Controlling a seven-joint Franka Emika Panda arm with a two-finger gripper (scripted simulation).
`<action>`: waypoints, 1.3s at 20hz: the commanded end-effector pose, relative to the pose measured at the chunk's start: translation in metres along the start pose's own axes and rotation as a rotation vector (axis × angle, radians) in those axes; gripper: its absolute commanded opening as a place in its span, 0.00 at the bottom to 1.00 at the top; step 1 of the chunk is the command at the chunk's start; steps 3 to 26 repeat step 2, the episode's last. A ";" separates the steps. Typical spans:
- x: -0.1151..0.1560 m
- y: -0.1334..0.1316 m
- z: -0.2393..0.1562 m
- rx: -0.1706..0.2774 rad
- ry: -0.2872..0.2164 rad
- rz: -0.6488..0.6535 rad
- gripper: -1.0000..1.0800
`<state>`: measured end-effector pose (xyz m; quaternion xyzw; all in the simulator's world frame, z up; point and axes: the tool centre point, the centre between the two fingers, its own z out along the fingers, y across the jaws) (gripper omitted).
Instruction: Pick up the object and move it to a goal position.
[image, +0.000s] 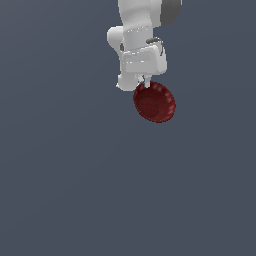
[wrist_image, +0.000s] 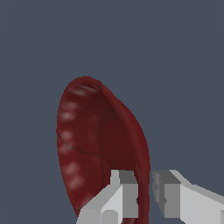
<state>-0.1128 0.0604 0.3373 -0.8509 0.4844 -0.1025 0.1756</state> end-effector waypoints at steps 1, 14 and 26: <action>0.001 -0.004 -0.004 0.003 0.000 -0.001 0.00; 0.001 -0.004 -0.004 0.003 0.000 -0.001 0.00; 0.001 -0.004 -0.004 0.003 0.000 -0.001 0.00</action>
